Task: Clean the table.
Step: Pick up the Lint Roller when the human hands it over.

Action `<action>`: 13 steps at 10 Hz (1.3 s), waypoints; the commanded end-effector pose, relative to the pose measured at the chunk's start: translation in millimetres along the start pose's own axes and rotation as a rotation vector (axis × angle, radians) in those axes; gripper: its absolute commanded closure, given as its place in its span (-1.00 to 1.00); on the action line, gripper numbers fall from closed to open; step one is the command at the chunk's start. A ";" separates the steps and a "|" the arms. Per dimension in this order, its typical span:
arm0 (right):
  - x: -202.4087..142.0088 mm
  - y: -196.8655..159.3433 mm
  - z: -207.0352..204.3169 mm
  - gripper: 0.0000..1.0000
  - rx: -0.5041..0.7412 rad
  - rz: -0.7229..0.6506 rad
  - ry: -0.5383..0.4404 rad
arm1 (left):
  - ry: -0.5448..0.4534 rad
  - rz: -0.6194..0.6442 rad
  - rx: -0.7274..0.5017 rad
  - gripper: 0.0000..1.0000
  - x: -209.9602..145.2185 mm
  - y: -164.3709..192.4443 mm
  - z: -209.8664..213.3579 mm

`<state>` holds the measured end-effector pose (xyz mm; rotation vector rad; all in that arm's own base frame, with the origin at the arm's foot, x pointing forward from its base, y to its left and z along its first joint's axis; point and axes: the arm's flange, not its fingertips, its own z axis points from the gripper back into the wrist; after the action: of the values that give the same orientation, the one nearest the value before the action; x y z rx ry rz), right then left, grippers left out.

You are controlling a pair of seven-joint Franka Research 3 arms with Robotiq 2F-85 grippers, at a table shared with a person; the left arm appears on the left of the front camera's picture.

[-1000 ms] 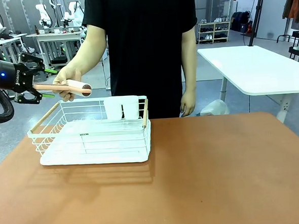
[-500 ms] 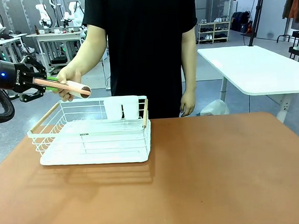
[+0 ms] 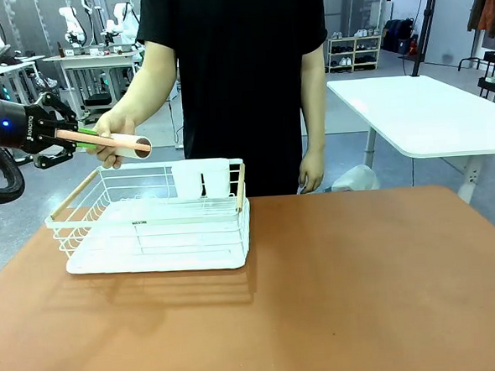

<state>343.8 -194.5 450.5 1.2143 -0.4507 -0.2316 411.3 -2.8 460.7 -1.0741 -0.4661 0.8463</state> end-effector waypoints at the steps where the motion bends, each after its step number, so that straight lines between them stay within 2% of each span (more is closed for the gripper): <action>1: -4.5 2.6 -0.1 -1.00 0.011 -0.006 -0.005 | 0.001 0.002 0.000 0.85 -0.5 -0.3 -0.4; 13: -4.5 2.6 -0.1 -1.00 0.011 -0.006 -0.005 | 0.001 0.002 0.000 0.85 -0.5 -0.3 -0.4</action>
<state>343.8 -194.5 450.5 1.2143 -0.4507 -0.2316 411.3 -2.8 460.6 -1.0740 -0.4655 0.8467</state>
